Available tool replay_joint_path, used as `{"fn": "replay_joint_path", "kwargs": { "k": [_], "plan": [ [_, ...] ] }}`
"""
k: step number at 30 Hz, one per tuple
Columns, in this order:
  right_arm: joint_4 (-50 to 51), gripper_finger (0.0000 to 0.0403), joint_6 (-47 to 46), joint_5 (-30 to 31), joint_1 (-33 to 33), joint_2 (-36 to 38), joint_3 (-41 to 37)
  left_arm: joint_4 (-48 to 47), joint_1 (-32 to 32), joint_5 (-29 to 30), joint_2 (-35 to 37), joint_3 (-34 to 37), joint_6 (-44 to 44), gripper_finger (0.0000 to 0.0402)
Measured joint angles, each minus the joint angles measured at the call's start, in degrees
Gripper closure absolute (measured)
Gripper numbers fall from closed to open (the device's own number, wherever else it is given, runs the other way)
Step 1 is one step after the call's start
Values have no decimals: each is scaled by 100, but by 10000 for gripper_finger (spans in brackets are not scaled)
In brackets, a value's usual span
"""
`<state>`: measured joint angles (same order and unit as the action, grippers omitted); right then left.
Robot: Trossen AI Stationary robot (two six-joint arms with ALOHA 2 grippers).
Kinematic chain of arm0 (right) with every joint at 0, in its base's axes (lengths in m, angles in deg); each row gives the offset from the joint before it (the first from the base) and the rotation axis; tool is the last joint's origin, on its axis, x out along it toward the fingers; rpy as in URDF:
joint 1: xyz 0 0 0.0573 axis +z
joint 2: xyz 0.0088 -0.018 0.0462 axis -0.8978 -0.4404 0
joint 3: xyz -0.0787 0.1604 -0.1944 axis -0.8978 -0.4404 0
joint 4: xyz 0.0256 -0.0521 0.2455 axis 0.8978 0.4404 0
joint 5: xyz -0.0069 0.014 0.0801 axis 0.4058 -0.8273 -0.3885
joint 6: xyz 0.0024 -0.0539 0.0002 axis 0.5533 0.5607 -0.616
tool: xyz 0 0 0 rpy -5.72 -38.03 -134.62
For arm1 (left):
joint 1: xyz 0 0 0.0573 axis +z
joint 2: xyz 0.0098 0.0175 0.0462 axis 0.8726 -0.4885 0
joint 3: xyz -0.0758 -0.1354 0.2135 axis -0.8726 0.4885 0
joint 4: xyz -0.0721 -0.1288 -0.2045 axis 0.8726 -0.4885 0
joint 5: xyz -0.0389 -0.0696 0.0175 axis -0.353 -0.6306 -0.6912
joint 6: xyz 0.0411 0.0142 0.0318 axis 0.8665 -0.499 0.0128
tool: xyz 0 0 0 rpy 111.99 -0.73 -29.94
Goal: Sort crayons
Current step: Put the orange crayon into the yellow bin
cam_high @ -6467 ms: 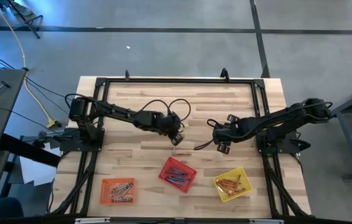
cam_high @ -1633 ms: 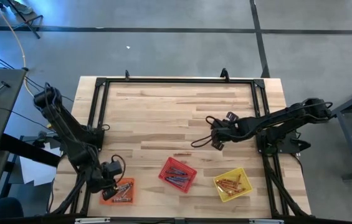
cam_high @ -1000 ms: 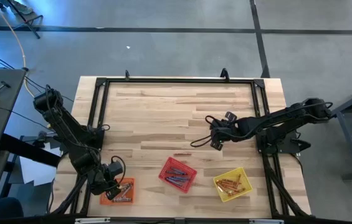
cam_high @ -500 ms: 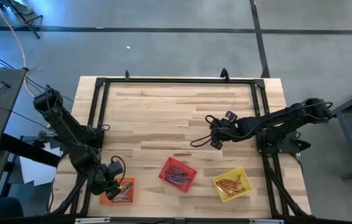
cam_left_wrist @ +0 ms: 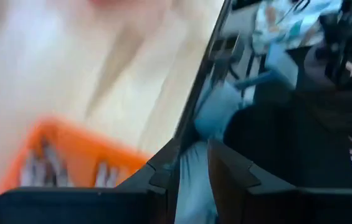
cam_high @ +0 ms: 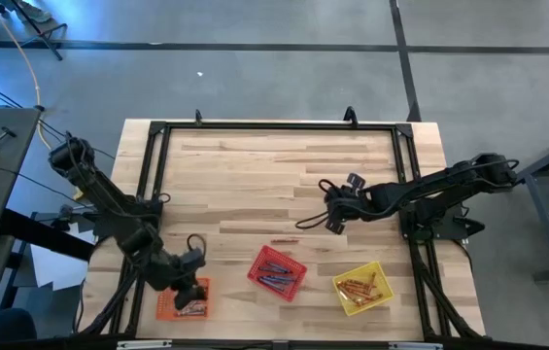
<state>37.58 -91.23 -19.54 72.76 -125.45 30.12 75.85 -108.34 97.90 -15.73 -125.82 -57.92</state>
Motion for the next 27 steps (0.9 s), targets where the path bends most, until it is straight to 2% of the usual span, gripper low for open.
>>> {"fn": "replay_joint_path", "kwargs": {
  "k": [6, 14, 19, 23, 27],
  "plan": [
    [-735, 258, 924, -2, 0, 0, 4, 95, 903, 157, 121, -2, 1259, 332],
    [-798, 258, 1770, -244, -434, -2, 4, 269, 2364, 1346, 147, -2, 2685, 332],
    [-1075, 258, 2007, -1092, -882, -93, 4, 709, 3126, 1969, 147, -2, 3137, 332],
    [-1498, 258, 2199, -1844, -1014, -545, 4, 1189, 3564, 1842, 144, -2, 3833, 332],
    [-1645, 258, 2253, -2342, -1006, -1256, 191, 1473, 3884, 1592, 144, -2, 4610, 332]
  ]
}}
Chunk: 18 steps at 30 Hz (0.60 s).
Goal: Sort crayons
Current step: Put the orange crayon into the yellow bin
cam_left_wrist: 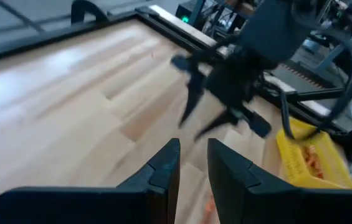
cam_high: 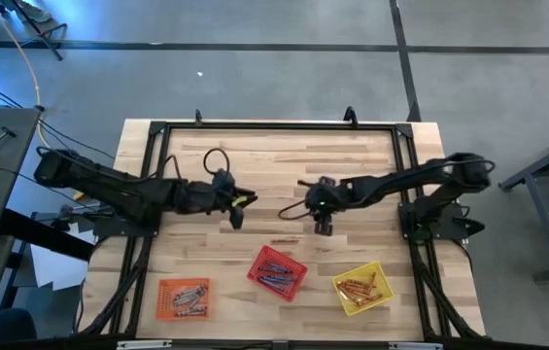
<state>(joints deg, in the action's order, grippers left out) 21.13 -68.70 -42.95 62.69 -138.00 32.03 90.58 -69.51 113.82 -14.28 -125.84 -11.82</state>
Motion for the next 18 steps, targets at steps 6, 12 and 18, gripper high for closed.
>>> {"fn": "replay_joint_path", "kwargs": {
  "k": [6, 12, 18],
  "plan": [
    [387, 258, 141, -356, 247, -972, 962, 33, 352, -61, 0, -2, 796, 332],
    [966, 258, 254, -366, 702, -1745, 2086, 42, 519, -63, 0, -2, 1073, 332],
    [1555, 258, 99, -348, 1143, -2197, 2732, 115, 537, -10, -2, -2, 1085, 332]
  ]
}}
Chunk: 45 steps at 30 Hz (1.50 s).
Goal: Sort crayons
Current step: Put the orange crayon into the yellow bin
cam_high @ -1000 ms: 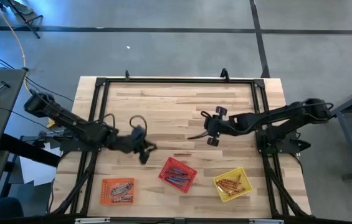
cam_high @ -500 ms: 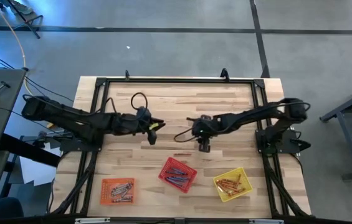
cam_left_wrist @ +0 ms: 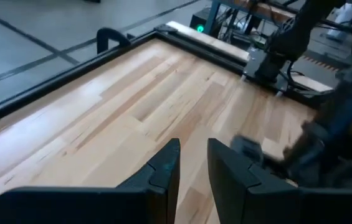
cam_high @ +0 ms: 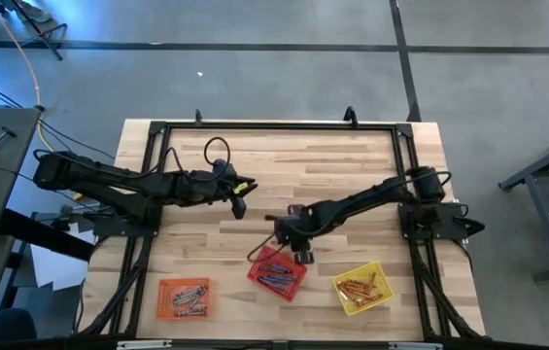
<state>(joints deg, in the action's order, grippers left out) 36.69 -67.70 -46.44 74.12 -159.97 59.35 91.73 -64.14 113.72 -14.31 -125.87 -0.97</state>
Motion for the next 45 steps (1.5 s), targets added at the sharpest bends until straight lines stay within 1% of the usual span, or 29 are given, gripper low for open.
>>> {"fn": "replay_joint_path", "kwargs": {
  "k": [3, 5, 8, 12, 18, 22, 33, 37, 41, 45],
  "plan": [
    [-29, 258, -3, 27, 139, -95, 130, 272, 0, 4, 0, 0, 208, 332],
    [-63, 258, -3, 183, 189, -128, 168, 448, 0, 40, 0, 0, 417, 332],
    [-100, 258, -3, 402, 193, -149, 168, 753, 0, 115, 0, 0, 714, 332],
    [-194, 258, -12, 438, 109, -147, 168, 997, 0, 137, 0, 0, 1085, 332],
    [-286, 258, -14, 367, -16, -246, 163, 1040, 2, 155, 0, 0, 1341, 332],
    [-324, 258, -122, 114, -68, -373, 159, 1036, 2, 155, 0, 0, 1388, 332],
    [-358, 262, -145, 98, -88, -473, 177, 977, 2, 157, 0, 0, 1507, 332],
    [-357, 287, -147, -107, -103, -477, 174, 977, 2, 157, 0, 0, 1540, 332],
    [-339, 331, -145, -302, -139, -479, 174, 977, 2, 157, 0, 0, 1544, 332],
    [-251, 380, -143, -335, -157, -482, 172, 977, 2, 157, 0, 0, 1546, 332]
  ]
}}
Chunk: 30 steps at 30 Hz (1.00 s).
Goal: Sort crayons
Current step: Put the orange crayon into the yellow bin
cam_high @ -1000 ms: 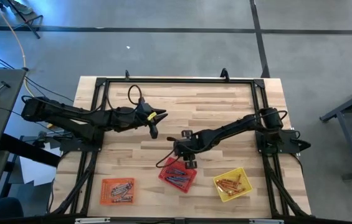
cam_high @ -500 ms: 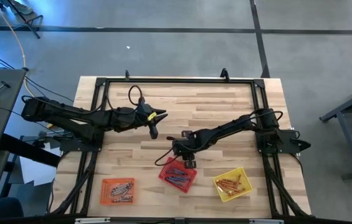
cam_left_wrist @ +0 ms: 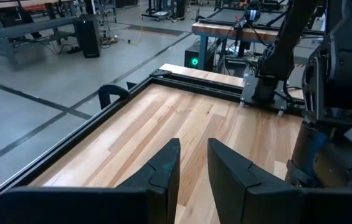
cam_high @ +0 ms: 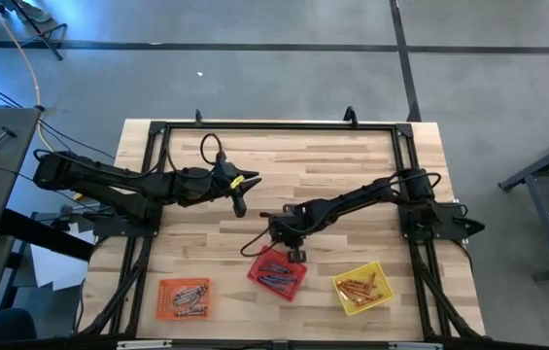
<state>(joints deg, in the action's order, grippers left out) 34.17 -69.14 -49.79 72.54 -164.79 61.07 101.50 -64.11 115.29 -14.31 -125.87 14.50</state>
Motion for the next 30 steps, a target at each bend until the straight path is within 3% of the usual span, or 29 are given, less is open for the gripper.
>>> {"fn": "replay_joint_path", "kwargs": {
  "k": [15, 30],
  "plan": [
    [464, 400, -131, -126, -161, 265, -40, -149, 0, 2, 0, 0, 0, 332],
    [1169, 400, -273, 509, -226, 1404, -41, -253, 0, 2, 0, 0, 0, 332]
  ]
}}
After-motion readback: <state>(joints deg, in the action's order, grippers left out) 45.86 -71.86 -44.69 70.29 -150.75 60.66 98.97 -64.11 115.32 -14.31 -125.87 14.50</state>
